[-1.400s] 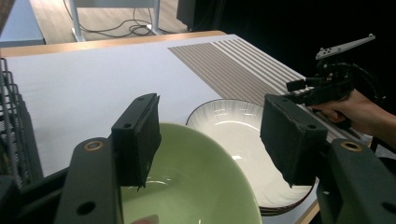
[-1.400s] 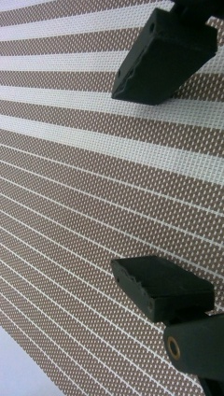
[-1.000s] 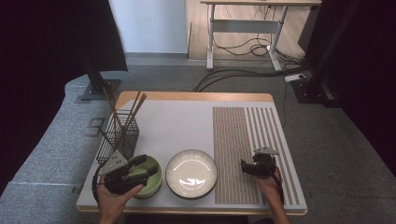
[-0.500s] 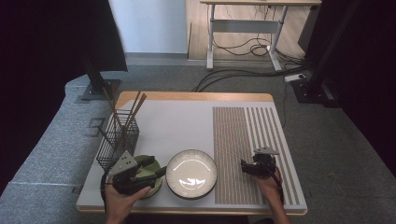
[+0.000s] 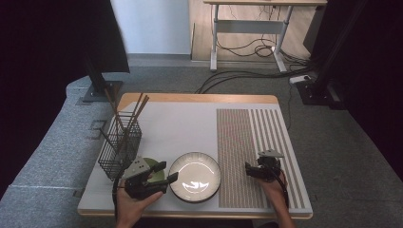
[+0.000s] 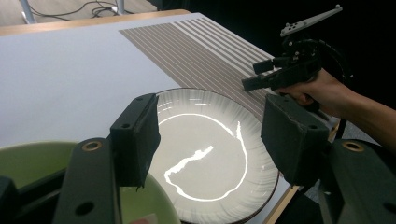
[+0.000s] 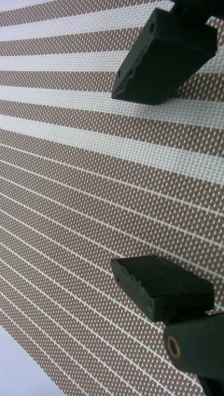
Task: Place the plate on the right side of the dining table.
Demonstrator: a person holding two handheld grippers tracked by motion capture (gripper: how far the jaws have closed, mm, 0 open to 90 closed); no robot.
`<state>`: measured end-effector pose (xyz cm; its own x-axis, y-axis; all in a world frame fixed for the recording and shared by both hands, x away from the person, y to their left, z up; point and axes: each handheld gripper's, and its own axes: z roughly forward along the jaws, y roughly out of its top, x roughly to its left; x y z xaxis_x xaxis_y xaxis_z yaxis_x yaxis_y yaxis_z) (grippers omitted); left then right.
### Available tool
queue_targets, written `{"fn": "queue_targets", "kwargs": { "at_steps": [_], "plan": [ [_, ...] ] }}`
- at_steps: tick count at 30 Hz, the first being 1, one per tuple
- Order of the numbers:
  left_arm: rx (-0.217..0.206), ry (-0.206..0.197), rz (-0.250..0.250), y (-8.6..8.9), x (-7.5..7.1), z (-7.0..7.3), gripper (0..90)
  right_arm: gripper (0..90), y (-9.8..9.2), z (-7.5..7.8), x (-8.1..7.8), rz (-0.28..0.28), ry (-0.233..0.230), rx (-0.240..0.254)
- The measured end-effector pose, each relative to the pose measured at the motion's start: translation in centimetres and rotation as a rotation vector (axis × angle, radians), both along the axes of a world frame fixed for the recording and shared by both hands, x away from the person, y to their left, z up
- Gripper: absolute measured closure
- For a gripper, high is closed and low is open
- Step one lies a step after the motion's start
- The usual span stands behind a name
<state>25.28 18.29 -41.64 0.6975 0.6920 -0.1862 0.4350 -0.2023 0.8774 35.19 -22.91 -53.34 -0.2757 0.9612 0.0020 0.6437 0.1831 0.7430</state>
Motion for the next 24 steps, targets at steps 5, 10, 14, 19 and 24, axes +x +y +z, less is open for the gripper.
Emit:
{"fn": "queue_targets", "kwargs": {
  "at_steps": [5, 10, 14, 19, 24],
  "plan": [
    [0.007, 0.003, -0.01, -0.6, 0.1, -0.3, 37.1, 16.1, 0.0, 0.0, 0.0, 0.0, 0.0, 0.0],
    [0.025, 0.009, -0.017, -1.2, 0.0, -0.8, 36.8, 16.1, 0.0, 0.0, 0.0, 0.0, 0.0, 0.0],
    [0.025, 0.007, -0.024, -1.5, 0.0, -0.8, 36.8, 16.1, 0.0, 0.0, 0.0, 0.0, 0.0, 0.0],
    [0.026, 0.01, -0.031, -1.8, 0.1, -1.0, 36.8, 16.2, 0.0, 0.0, 0.0, -0.001, 0.001, 0.002],
    [0.032, 0.013, -0.046, -2.4, 0.0, -1.3, 36.8, 16.2, 0.0, 0.0, 0.0, -0.001, 0.001, 0.002]
  ]
}}
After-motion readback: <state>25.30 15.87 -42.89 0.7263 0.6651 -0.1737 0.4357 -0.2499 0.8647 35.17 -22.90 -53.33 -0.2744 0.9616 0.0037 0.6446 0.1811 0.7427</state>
